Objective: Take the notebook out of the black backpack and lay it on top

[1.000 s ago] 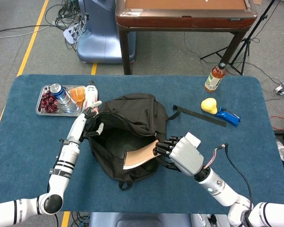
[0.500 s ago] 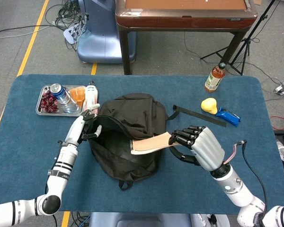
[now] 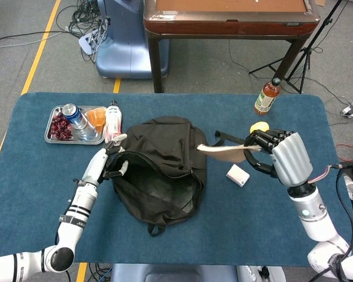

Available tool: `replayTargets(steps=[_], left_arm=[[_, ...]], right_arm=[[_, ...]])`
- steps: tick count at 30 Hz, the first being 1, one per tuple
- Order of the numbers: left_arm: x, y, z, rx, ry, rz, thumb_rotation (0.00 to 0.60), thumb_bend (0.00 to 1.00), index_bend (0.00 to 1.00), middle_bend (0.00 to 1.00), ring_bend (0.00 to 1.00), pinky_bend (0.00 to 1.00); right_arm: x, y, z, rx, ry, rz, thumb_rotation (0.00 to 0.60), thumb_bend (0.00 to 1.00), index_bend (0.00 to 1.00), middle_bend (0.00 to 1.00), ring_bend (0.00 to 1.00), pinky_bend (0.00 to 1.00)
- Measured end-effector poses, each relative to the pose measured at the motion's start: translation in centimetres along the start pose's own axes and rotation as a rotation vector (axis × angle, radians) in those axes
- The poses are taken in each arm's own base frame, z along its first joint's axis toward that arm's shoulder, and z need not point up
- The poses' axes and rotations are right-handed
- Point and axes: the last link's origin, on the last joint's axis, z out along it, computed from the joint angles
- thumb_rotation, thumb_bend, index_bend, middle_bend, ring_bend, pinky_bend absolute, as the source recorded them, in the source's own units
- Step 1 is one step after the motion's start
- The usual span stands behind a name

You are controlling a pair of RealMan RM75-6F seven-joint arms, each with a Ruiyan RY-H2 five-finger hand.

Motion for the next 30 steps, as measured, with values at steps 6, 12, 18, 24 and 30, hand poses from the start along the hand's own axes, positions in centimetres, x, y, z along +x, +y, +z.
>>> replayTargets(steps=[6,12,18,24,30], left_arm=[[0.0,0.1,-0.3,-0.006,-0.001,0.004,0.600,0.61,0.55,0.12,0.08,0.02],[-0.1,0.2,-0.5,-0.011,-0.005,0.004,0.600,0.61,0.55,0.12,0.08,0.02],[-0.3,0.4,-0.7,-0.019,-0.010,0.006,0.600,0.61,0.55,0.12,0.08,0.02],[-0.4,0.5,-0.8,-0.020,-0.013,0.003,0.600,0.61,0.55,0.12,0.08,0.02],[-0.1,0.3,-1.0,-0.016,-0.011,0.006,0.600,0.61,0.54,0.12,0.07,0.02]], right_arm=[[-1.3,3.3,0.9,-0.048,-0.022,-0.069,0.600,0.68,0.91,0.76,0.71,0.80],[-4.2,5.9,1.7,-0.061,-0.062,-0.119,0.600,0.66,0.91,0.76,0.71,0.80],[-8.8,7.0,2.3,-0.068,-0.127,-0.081,0.600,0.64,0.91,0.72,0.67,0.78],[-12.7,6.2,2.0,-0.057,-0.263,-0.079,0.600,0.59,0.57,0.47,0.40,0.48],[-14.1,4.6,0.8,-0.057,-0.362,-0.053,0.600,0.25,0.05,0.15,0.15,0.28]])
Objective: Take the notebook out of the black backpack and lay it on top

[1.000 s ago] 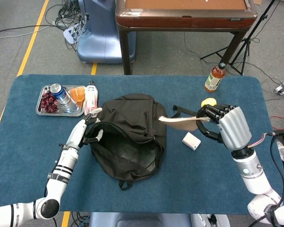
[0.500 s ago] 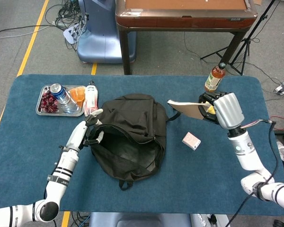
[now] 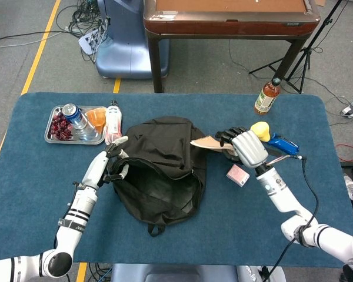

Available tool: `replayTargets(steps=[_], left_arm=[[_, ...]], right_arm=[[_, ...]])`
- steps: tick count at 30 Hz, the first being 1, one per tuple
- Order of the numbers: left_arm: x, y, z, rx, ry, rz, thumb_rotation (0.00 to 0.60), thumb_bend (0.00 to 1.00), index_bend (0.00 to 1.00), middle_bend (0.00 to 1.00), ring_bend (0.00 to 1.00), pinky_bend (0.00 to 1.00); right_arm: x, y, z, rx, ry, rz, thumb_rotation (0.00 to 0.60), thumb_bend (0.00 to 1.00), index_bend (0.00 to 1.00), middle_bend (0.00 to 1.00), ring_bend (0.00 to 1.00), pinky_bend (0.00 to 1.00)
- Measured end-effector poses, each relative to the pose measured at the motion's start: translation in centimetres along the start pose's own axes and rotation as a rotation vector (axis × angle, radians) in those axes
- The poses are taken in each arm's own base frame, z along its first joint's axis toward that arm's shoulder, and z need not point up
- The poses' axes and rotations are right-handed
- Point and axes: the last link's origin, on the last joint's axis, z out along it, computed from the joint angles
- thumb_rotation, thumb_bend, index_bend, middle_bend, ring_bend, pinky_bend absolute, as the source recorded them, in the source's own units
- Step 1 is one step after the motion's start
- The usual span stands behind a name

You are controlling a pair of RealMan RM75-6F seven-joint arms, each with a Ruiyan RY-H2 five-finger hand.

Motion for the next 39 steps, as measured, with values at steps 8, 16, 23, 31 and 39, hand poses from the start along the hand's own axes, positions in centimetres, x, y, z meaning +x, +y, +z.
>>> replayTargets(steps=[8,16,23,31,39], left_arm=[[0.1,0.1,-0.5,-0.006,-0.024,0.014,0.600,0.59,0.45,0.12,0.04,0.02],[0.6,-0.3,-1.3,0.002,-0.083,0.101,0.600,0.39,0.17,0.01,0.00,0.00],[2.4,-0.6,-2.5,-0.019,-0.083,0.280,0.600,0.25,0.05,0.00,0.00,0.00],[5.7,-1.7,-4.3,0.021,-0.054,0.418,0.600,0.22,0.00,0.00,0.00,0.00],[9.5,-4.0,-6.5,0.088,0.052,0.461,0.600,0.22,0.04,0.00,0.00,0.00]], right_arm=[[1.9,-2.9,-2.4,0.033,-0.069,0.098,0.571,0.17,0.00,0.00,0.01,0.16],[6.1,-3.3,-5.8,0.031,-0.046,0.088,0.514,0.17,0.00,0.00,0.00,0.15],[8.2,-1.5,-8.7,-0.043,-0.036,0.020,0.514,0.13,0.00,0.00,0.00,0.15],[9.8,0.3,-11.5,-0.138,-0.053,-0.049,0.547,0.15,0.00,0.06,0.03,0.16],[10.0,1.7,-15.3,-0.260,-0.073,-0.112,0.577,0.29,0.00,0.18,0.15,0.29]])
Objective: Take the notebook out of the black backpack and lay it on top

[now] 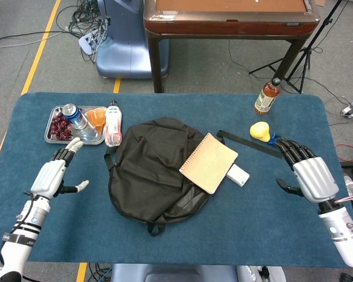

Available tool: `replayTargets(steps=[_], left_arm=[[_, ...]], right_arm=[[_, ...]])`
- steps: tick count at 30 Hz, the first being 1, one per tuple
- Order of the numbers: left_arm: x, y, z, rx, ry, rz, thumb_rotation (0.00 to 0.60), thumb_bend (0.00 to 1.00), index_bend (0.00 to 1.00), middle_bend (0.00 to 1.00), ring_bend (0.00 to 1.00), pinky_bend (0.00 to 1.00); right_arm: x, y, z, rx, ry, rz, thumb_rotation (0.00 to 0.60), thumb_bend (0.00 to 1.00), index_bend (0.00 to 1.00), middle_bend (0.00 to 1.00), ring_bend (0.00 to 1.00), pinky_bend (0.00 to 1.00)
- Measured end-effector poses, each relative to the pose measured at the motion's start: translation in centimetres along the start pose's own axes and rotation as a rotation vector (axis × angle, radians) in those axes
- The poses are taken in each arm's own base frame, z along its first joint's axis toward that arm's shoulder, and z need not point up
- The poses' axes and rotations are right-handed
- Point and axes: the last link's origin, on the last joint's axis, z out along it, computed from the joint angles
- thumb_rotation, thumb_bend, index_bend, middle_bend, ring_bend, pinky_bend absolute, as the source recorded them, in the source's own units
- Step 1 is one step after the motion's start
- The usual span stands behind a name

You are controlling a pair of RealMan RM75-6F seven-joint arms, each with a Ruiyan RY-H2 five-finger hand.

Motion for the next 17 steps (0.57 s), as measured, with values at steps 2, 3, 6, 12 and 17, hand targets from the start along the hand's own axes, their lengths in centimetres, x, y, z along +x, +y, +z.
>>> replayTargets(steps=[2,3,6,12,17], left_arm=[[0.3,-0.8,-0.5,0.016,0.026,0.005,0.600,0.22,0.08,0.00,0.00,0.00],[0.5,-1.4,-0.9,0.025,0.044,0.011,0.600,0.22,0.09,0.00,0.00,0.00],[0.6,-2.8,-1.9,0.042,0.084,0.044,0.600,0.22,0.13,0.00,0.00,0.00],[0.0,-5.2,-4.5,0.064,0.145,0.108,0.600,0.22,0.18,0.00,0.00,0.00],[-0.7,-6.5,-7.1,0.102,0.166,0.130,0.600,0.22,0.19,0.00,0.00,0.00]], right_arm=[[-0.1,0.4,-0.9,-0.028,0.004,-0.011,0.581,0.30,0.03,0.22,0.17,0.32],[-0.2,0.6,-1.3,-0.040,0.008,-0.016,0.585,0.30,0.04,0.22,0.17,0.32],[-0.4,1.0,-2.5,-0.082,0.026,-0.048,0.600,0.33,0.13,0.26,0.18,0.32],[-1.5,1.8,-5.8,-0.175,0.000,-0.052,0.600,0.33,0.20,0.29,0.19,0.33],[-2.1,2.2,-7.9,-0.230,-0.009,-0.015,0.600,0.33,0.24,0.30,0.19,0.34]])
